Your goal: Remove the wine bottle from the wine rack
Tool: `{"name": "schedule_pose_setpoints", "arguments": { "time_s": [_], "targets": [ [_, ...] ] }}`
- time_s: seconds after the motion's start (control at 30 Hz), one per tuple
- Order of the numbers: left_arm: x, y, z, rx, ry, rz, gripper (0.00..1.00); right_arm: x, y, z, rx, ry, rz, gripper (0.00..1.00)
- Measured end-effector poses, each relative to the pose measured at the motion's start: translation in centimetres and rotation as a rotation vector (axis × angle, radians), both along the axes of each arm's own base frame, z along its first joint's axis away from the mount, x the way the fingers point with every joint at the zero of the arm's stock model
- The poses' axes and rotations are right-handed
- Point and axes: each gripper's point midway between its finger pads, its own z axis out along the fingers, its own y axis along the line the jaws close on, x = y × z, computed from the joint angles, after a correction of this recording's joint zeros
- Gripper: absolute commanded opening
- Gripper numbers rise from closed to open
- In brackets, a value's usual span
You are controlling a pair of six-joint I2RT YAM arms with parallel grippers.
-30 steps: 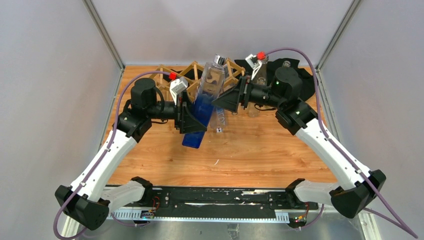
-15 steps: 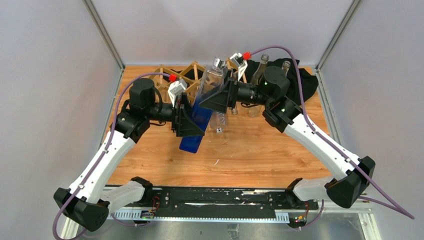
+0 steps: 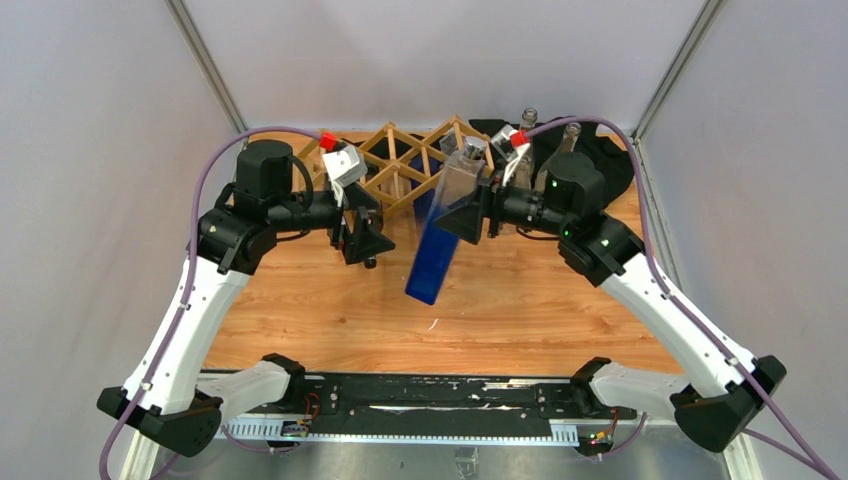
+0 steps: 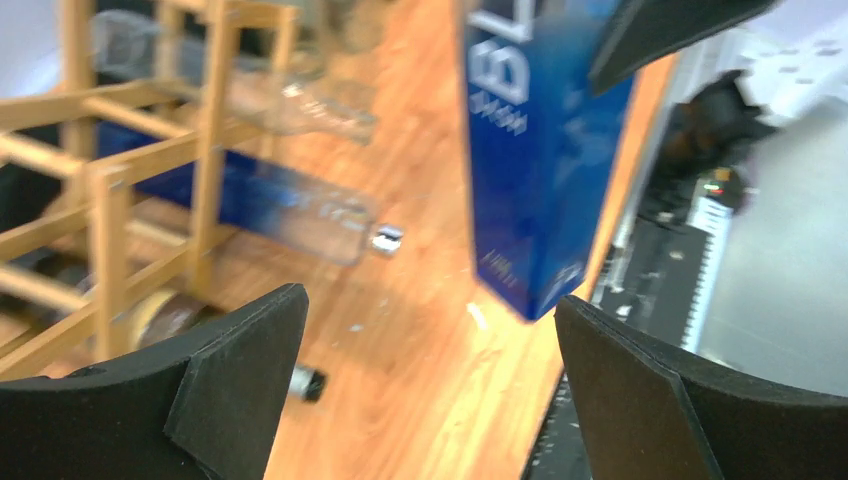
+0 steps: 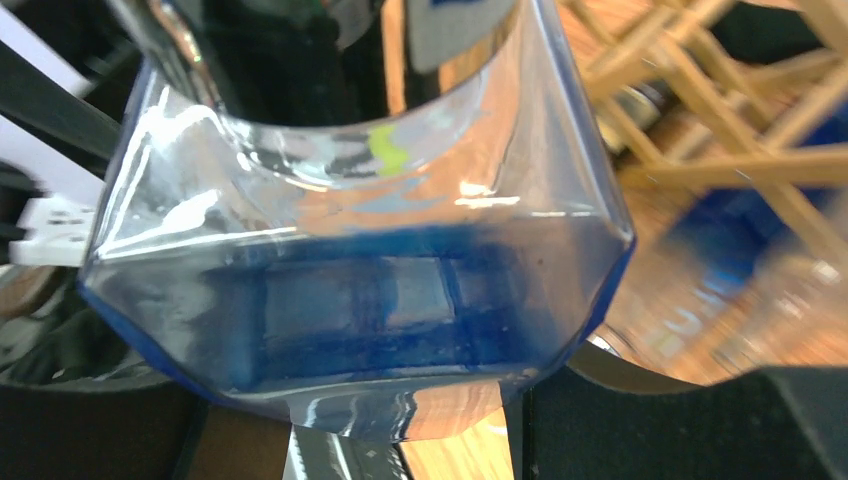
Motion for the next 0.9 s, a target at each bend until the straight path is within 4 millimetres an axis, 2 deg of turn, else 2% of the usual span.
{"name": "schedule_pose_setpoints", "arguments": {
  "time_s": [0.3, 0.47, 0.63, 0.73, 0.9],
  "targets": [
    [4.8, 4.7, -0.5, 0.189, -0.122, 0.311, 1.0, 2.8, -9.2, -6.2, -0.233, 0.011, -0.368, 0.0],
    [6.1, 6.4, -0.8, 0.251, -0.151, 0.407, 1.0, 4.4, -14.1, -9.2, -0.352, 0.049, -0.582, 0.0],
    [6.9, 7.3, -0.7, 0.271, -0.168, 0.467, 1.0, 6.2, -18.6, -11.6, -0.478, 0.064, -0.807, 0.0],
    [7.2, 7.4, -0.7, 0.268, -0.176, 0.481, 1.0, 7.1, -20.7, -12.2, -0.522, 0.059, -0.917, 0.0],
    [7.2, 7.3, -1.3, 0.267, -0.16, 0.487, 1.0, 9.9, -24.0, -13.3, -0.549, 0.05, -1.101, 0.0]
  ]
}}
